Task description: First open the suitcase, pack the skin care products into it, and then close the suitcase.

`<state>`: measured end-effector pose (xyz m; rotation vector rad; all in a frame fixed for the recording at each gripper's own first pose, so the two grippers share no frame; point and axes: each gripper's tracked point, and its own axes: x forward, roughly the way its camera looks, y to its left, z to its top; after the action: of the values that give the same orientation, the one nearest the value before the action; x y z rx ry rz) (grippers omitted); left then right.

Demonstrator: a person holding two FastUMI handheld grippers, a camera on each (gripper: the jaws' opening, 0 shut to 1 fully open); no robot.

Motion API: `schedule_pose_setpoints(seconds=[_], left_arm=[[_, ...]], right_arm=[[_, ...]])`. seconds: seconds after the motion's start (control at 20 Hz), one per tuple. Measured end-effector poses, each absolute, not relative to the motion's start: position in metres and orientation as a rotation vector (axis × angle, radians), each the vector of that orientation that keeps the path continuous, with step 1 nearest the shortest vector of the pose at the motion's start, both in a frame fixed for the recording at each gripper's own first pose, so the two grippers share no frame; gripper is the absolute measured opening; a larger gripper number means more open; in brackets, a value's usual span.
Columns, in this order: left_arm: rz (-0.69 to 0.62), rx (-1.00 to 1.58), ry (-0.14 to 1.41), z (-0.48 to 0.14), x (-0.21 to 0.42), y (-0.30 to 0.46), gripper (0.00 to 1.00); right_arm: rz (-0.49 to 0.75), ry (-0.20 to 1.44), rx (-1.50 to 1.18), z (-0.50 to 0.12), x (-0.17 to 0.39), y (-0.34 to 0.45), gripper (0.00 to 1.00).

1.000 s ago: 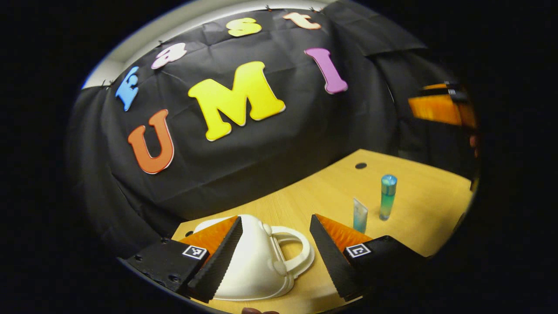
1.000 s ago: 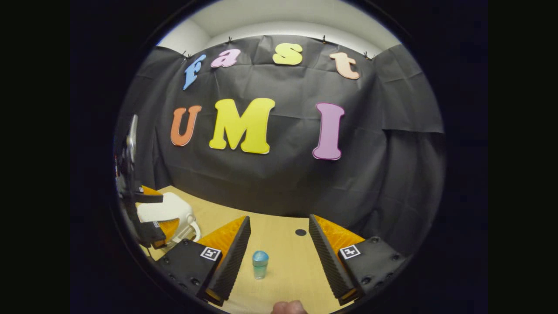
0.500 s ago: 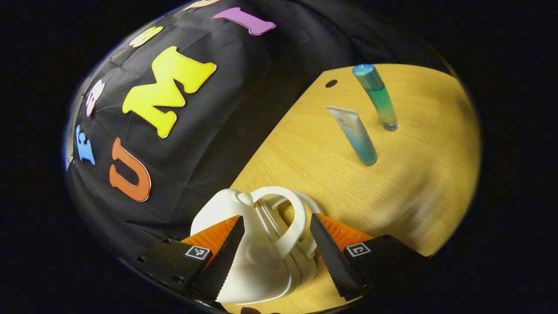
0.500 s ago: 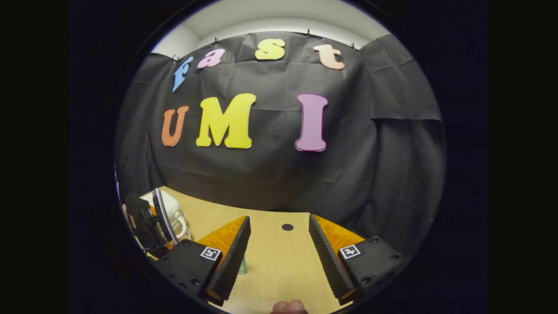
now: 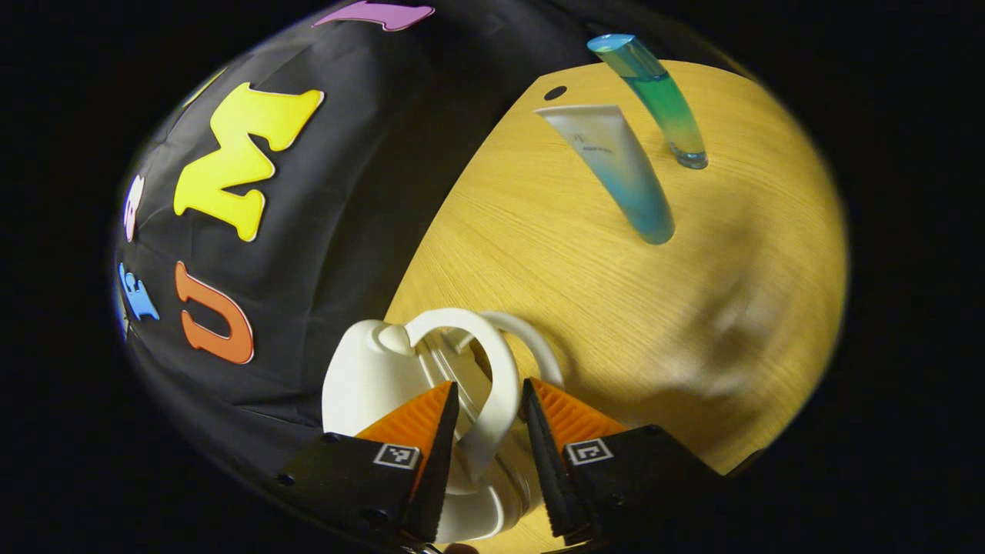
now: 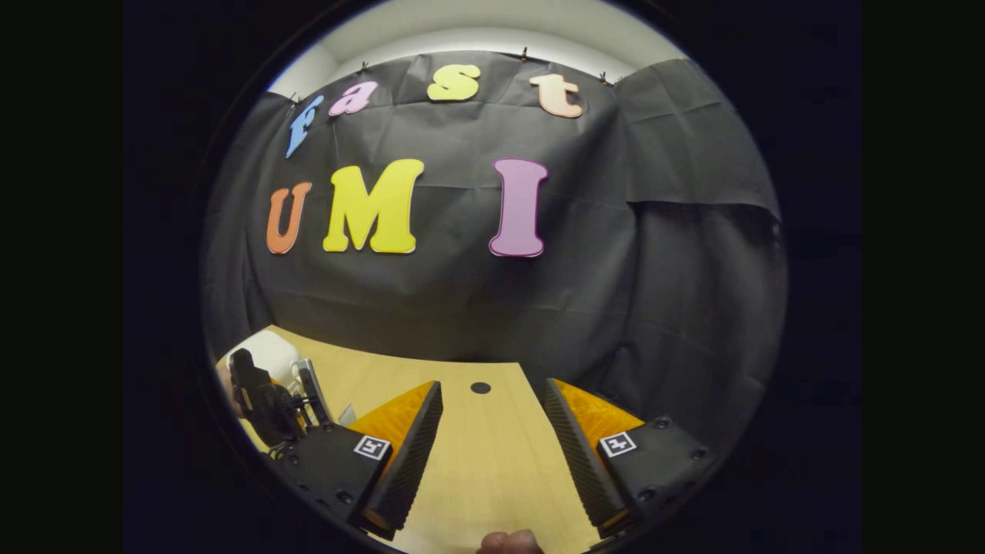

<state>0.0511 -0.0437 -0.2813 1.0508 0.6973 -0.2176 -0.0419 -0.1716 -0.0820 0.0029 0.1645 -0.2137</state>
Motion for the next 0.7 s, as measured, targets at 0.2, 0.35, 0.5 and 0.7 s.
schedule_pose_setpoints(seconds=[0.2,0.35,0.5,0.7], left_arm=[[-0.253,1.024,0.692,-0.275,0.051,-0.053,0.3],[-0.241,1.009,0.635,-0.26,0.048,-0.054,0.11],[-0.238,0.94,0.589,-0.238,0.045,-0.054,0.03],[-0.226,0.8,0.484,-0.183,0.049,-0.037,0.03]], right_arm=[[-0.234,0.168,-0.005,-0.08,-0.055,-0.156,0.8],[-0.249,0.154,-0.013,-0.073,-0.058,-0.148,0.8],[-0.256,0.144,-0.021,-0.068,-0.056,-0.137,0.8],[-0.254,0.149,-0.061,-0.058,-0.05,-0.12,0.79]])
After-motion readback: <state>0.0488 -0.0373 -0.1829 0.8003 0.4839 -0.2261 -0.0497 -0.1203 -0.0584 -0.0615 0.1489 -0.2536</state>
